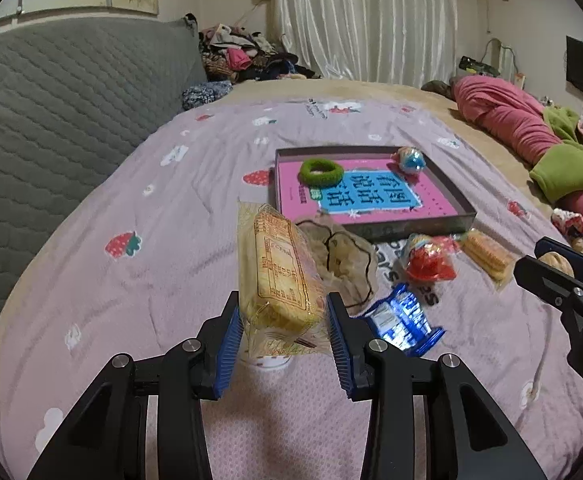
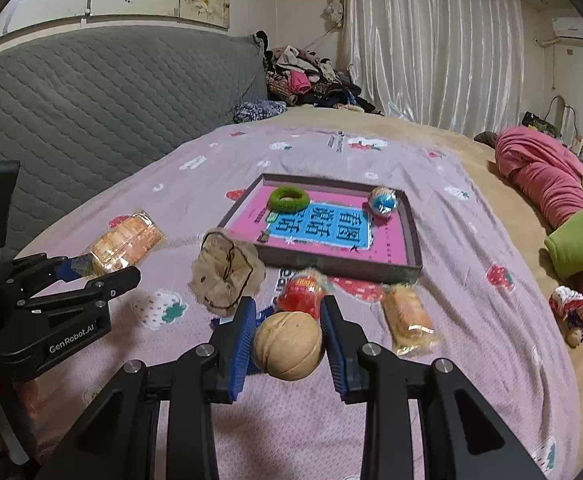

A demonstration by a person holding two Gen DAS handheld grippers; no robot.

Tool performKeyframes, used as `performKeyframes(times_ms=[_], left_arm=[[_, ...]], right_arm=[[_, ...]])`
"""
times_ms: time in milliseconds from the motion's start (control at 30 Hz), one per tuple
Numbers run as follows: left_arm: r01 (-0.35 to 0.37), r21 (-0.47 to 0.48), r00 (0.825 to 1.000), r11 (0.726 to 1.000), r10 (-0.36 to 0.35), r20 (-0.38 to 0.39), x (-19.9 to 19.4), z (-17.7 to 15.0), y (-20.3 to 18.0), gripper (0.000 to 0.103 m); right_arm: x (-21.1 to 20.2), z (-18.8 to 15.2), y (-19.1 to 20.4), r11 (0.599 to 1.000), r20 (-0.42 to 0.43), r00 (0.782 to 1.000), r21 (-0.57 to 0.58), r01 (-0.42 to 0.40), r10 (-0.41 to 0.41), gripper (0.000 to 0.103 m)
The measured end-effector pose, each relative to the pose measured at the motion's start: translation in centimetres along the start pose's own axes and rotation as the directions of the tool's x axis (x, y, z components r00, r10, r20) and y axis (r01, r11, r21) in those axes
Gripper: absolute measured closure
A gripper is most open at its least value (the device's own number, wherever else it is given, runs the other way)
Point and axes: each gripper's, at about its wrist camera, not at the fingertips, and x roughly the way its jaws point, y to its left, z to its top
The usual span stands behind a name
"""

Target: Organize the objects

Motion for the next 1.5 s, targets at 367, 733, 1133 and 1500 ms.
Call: performKeyframes(times_ms=[367, 733, 1133, 1500], left_arm=[[-0.01, 0.032, 0.998, 0.999, 0.009, 0.058, -0.8, 4.3, -1.2, 0.061], [-0.002, 0.051, 0.996, 0.999, -0.003, 0.092, -0.4, 9.6, -2.4, 0.061], [0.013, 0.047, 0.994, 0.999, -0.018, 0.112, 1.5, 15.4, -2.9, 0.061], [-0.002, 0.038, 0.992, 0.999, -0.002, 0.127, 4.8, 19.5, -2.8, 0.061]], right_arm=[[-1.0, 3.4, -1.2, 0.999, 0.054, 0.998, -0.019, 0.028, -0.026, 0.069], [-1.1, 8.1, -3.0, 0.998, 0.111, 0.992, -0.029, 0.063, -0.059, 0.069], [1.1, 12.8, -3.9, 0.993, 0.135, 0.988, -0.074, 0.092, -0.082, 0.069], [3.9, 16.8, -5.1, 0.992, 0.163, 0.984, -0.091, 0.092, -0.076, 0.069]])
